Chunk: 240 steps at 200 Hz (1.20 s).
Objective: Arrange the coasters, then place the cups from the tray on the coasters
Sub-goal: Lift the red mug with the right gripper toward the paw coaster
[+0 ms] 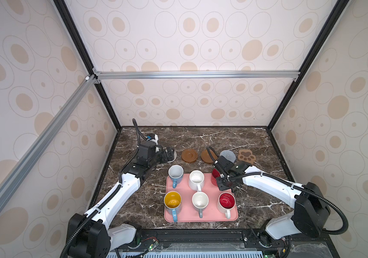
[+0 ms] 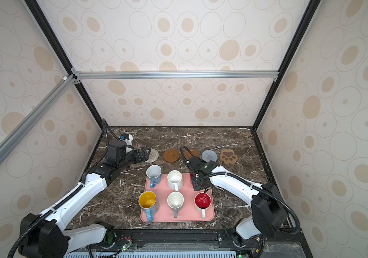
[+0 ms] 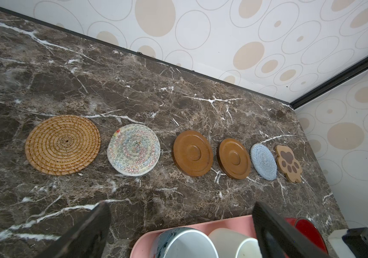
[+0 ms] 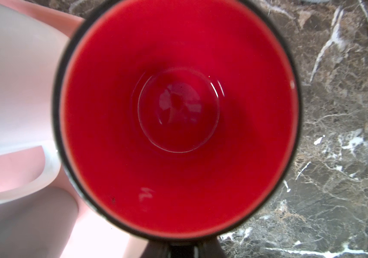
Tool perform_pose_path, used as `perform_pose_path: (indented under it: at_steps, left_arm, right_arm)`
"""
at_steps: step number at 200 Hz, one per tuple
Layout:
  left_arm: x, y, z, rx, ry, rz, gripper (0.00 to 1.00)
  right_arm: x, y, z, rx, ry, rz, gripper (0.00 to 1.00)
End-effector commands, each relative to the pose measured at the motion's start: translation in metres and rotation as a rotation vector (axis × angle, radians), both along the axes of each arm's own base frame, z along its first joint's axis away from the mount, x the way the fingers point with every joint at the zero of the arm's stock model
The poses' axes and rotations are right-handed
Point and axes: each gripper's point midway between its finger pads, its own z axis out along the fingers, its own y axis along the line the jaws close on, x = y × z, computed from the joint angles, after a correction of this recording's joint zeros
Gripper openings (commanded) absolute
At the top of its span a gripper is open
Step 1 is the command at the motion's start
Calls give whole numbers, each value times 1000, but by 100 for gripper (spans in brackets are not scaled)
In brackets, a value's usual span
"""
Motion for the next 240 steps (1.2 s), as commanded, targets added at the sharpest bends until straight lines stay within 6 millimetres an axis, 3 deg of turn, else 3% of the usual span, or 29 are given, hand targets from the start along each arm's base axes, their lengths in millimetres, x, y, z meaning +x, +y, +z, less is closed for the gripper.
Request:
perform_pose_path:
  at_steps: [1, 154, 240]
  left_arm:
    - [-1, 0, 15, -13, -40, 9, 100]
    - [-2, 2, 15, -16, -47, 18, 100]
    - [3, -2, 18, -31, -49, 12, 100]
  right_arm:
    - [13, 4, 25, 11, -91, 13, 13]
    - [38, -15, 41, -20, -148, 23, 13]
    - [66, -53, 48, -34, -174, 10, 12]
